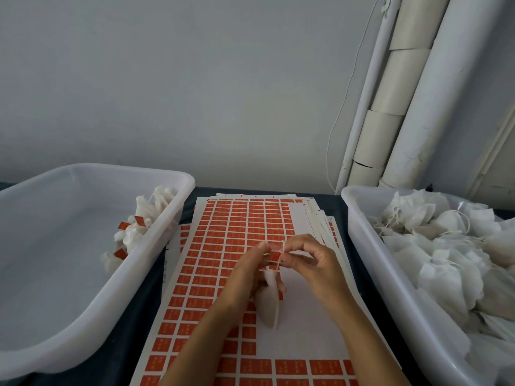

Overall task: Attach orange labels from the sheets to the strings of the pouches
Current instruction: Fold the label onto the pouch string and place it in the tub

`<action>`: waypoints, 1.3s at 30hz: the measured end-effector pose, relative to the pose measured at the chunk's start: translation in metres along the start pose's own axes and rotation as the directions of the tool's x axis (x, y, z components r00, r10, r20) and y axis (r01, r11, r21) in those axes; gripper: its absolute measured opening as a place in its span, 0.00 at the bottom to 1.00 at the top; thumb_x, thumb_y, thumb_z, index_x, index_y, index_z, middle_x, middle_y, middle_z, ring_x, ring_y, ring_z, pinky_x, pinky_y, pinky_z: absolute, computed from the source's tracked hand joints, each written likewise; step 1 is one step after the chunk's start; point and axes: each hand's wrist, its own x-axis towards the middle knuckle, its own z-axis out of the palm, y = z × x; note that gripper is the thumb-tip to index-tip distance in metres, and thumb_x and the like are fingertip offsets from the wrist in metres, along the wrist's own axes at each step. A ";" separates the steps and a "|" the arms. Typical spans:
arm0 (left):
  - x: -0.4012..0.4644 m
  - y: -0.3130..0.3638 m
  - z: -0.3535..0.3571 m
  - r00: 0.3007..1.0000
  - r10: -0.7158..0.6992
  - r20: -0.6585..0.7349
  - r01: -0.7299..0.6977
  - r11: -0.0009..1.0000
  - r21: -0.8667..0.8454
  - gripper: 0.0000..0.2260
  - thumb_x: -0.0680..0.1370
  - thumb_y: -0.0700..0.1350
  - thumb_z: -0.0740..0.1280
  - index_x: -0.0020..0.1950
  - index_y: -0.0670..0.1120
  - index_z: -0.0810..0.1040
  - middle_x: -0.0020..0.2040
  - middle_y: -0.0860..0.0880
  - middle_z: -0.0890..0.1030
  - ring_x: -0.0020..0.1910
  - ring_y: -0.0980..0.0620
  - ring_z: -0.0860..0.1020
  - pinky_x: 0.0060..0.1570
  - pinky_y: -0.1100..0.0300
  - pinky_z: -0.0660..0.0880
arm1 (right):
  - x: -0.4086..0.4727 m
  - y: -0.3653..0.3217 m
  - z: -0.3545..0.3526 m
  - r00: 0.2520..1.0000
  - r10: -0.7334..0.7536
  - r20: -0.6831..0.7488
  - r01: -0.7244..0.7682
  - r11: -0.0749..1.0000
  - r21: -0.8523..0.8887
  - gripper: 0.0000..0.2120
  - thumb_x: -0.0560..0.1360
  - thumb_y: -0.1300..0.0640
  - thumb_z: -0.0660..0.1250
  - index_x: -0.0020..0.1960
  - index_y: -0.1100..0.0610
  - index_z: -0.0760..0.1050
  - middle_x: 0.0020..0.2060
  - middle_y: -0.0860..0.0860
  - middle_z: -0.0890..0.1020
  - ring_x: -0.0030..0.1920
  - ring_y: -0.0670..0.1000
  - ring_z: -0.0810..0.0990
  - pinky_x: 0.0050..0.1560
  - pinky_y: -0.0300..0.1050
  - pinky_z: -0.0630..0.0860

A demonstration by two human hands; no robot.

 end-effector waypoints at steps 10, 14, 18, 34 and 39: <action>0.002 0.006 -0.008 0.976 -0.068 0.207 0.058 0.997 0.055 0.14 0.76 0.55 0.63 0.35 0.49 0.81 0.34 0.48 0.80 0.36 0.53 0.78 0.45 0.60 0.75 | 0.000 -0.002 -0.012 0.987 -0.132 0.096 0.132 0.991 -0.001 0.02 0.67 0.54 0.69 0.38 0.47 0.80 0.50 0.43 0.79 0.57 0.42 0.76 0.59 0.42 0.75; 0.002 0.006 -0.011 0.974 -0.065 0.217 0.070 0.997 -0.013 0.12 0.73 0.53 0.65 0.35 0.49 0.81 0.36 0.47 0.81 0.36 0.53 0.79 0.42 0.65 0.76 | 0.000 -0.001 -0.013 0.984 -0.154 0.086 0.153 0.988 0.011 0.04 0.68 0.56 0.69 0.37 0.48 0.80 0.49 0.44 0.79 0.57 0.44 0.76 0.58 0.46 0.77; 0.002 0.007 -0.007 0.989 -0.051 0.136 0.056 0.998 -0.035 0.11 0.74 0.50 0.65 0.35 0.50 0.82 0.34 0.49 0.81 0.34 0.56 0.79 0.38 0.67 0.75 | 0.000 0.001 -0.014 0.988 -0.135 0.076 0.139 0.989 -0.042 0.05 0.69 0.58 0.70 0.41 0.49 0.80 0.50 0.43 0.79 0.57 0.42 0.75 0.60 0.45 0.76; 0.003 0.008 0.002 0.980 -0.020 -0.199 0.030 0.999 0.044 0.10 0.77 0.46 0.66 0.37 0.46 0.80 0.30 0.52 0.81 0.30 0.58 0.78 0.30 0.70 0.72 | -0.004 -0.002 -0.016 0.960 -0.272 0.063 0.275 0.878 -0.393 0.13 0.68 0.57 0.74 0.40 0.40 0.75 0.51 0.37 0.73 0.57 0.37 0.72 0.56 0.24 0.67; 0.002 0.009 0.003 0.985 -0.026 -0.169 0.038 0.997 0.066 0.10 0.77 0.47 0.66 0.37 0.48 0.81 0.30 0.54 0.81 0.28 0.61 0.78 0.28 0.72 0.71 | -0.004 -0.001 -0.016 0.953 -0.295 0.075 0.299 0.857 -0.420 0.11 0.70 0.58 0.73 0.39 0.43 0.75 0.49 0.37 0.74 0.56 0.40 0.73 0.57 0.28 0.67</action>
